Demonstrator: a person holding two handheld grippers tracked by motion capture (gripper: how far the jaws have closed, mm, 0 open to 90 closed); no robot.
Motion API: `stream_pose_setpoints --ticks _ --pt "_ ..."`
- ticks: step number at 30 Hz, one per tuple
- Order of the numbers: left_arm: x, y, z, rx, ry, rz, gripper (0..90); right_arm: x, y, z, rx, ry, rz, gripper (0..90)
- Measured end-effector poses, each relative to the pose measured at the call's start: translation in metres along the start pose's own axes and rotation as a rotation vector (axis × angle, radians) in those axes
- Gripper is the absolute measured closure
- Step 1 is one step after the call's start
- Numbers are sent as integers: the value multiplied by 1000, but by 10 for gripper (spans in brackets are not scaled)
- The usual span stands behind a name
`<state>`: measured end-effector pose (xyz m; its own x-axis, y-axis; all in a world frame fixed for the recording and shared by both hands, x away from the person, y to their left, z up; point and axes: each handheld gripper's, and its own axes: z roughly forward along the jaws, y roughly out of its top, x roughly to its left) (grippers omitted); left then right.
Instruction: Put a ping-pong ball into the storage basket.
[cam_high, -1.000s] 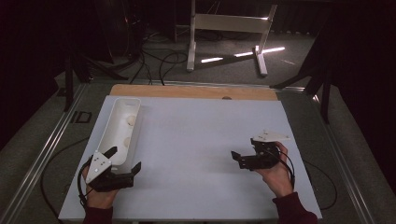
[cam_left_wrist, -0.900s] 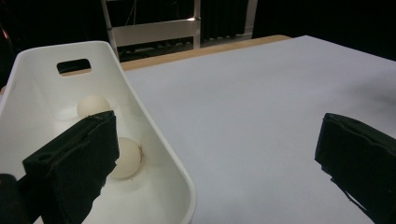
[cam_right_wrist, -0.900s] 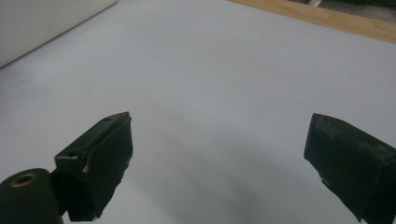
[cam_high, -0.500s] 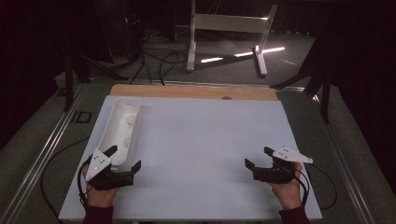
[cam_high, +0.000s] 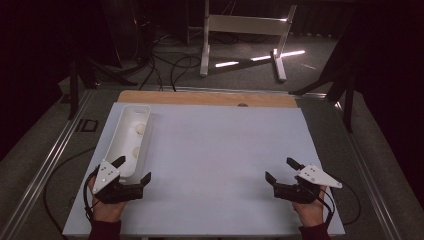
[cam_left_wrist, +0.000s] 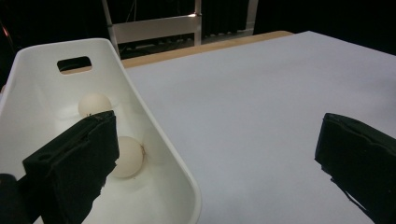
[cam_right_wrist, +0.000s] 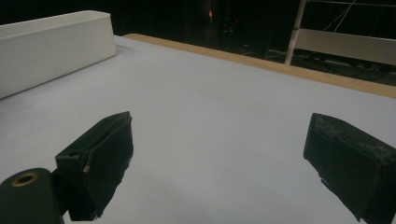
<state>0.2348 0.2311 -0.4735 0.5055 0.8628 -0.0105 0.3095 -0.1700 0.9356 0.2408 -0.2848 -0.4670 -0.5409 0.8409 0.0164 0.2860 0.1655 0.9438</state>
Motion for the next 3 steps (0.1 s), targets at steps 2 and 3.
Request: stream_pose_setpoints --ticks 2,3 --pt "0 0 0 1 2 2 2 1 -1 0 4 -2 -3 79" --pt "1 0 0 2 3 1 2 1 -1 1 4 1 -3 79"
